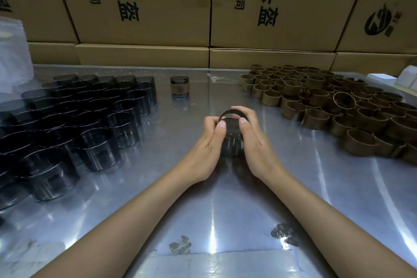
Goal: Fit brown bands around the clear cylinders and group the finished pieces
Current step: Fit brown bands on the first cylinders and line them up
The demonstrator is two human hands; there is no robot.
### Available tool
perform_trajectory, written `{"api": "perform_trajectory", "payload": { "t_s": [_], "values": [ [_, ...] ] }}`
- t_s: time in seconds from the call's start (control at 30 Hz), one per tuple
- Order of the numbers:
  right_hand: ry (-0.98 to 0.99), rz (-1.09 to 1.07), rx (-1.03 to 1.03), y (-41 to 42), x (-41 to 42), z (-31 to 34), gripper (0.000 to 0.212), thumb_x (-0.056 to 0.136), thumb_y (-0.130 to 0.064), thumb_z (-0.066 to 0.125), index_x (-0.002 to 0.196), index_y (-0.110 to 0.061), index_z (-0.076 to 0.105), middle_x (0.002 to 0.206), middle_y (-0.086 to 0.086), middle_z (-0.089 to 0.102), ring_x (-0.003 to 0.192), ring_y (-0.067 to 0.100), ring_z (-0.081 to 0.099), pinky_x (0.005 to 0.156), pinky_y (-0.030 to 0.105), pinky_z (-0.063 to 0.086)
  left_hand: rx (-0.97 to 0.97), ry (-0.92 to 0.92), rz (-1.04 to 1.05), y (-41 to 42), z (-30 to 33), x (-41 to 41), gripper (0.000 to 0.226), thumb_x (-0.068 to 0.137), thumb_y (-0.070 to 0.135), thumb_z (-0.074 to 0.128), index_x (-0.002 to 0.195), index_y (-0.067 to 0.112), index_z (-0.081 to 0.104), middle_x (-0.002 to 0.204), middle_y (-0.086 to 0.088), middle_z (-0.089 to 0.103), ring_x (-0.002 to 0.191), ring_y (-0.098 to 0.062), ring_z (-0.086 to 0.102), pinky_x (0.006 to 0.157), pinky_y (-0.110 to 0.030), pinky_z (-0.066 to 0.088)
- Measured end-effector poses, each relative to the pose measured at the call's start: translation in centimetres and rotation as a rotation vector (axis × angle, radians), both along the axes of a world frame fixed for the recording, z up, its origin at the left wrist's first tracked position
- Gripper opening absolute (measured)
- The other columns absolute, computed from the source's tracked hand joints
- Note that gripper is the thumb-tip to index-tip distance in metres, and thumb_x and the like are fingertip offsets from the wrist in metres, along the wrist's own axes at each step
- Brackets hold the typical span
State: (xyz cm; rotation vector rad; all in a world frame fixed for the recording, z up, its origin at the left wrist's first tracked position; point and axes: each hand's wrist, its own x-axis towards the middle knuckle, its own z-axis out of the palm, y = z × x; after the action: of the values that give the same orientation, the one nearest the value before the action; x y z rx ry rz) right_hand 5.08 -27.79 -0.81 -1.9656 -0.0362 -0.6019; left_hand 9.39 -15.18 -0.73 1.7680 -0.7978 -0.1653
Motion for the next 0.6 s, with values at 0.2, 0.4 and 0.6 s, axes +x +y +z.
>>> {"api": "perform_trajectory", "payload": {
  "t_s": [0.2,0.4,0.6],
  "values": [
    [0.124,-0.019,0.047,-0.2,0.1,-0.2,0.051,0.096,-0.060,0.021,0.136,-0.033,0.038,0.120,-0.018,0.054,0.118,0.006,0.050,0.103,0.033,0.039,-0.016,0.024,-0.060,0.2,0.1,0.5,0.059,0.086,0.062,0.019,0.136,0.034,0.031,0.129,0.027,0.044,0.121,0.017,0.039,0.101,-0.007,0.028],
    [0.310,0.041,-0.126,-0.8,-0.7,0.5,0.093,0.069,-0.092,0.019,0.142,-0.035,0.020,0.110,-0.022,0.046,0.118,0.016,0.048,0.101,0.038,0.039,0.012,0.022,-0.045,0.3,-0.1,1.0,0.069,0.090,0.061,0.016,0.147,0.027,0.033,0.148,0.011,0.039,0.137,0.004,0.030,0.119,-0.033,0.022],
    [0.250,0.067,0.061,-0.5,-0.7,0.9,0.080,0.071,-0.079,0.024,0.130,-0.026,0.028,0.105,-0.019,0.045,0.100,-0.005,0.051,0.091,0.028,0.042,0.029,0.063,-0.057,-0.2,-0.1,0.5,0.082,0.082,0.075,0.008,0.144,0.028,0.032,0.141,0.013,0.043,0.125,0.012,0.039,0.105,-0.014,0.029]
  ]
}}
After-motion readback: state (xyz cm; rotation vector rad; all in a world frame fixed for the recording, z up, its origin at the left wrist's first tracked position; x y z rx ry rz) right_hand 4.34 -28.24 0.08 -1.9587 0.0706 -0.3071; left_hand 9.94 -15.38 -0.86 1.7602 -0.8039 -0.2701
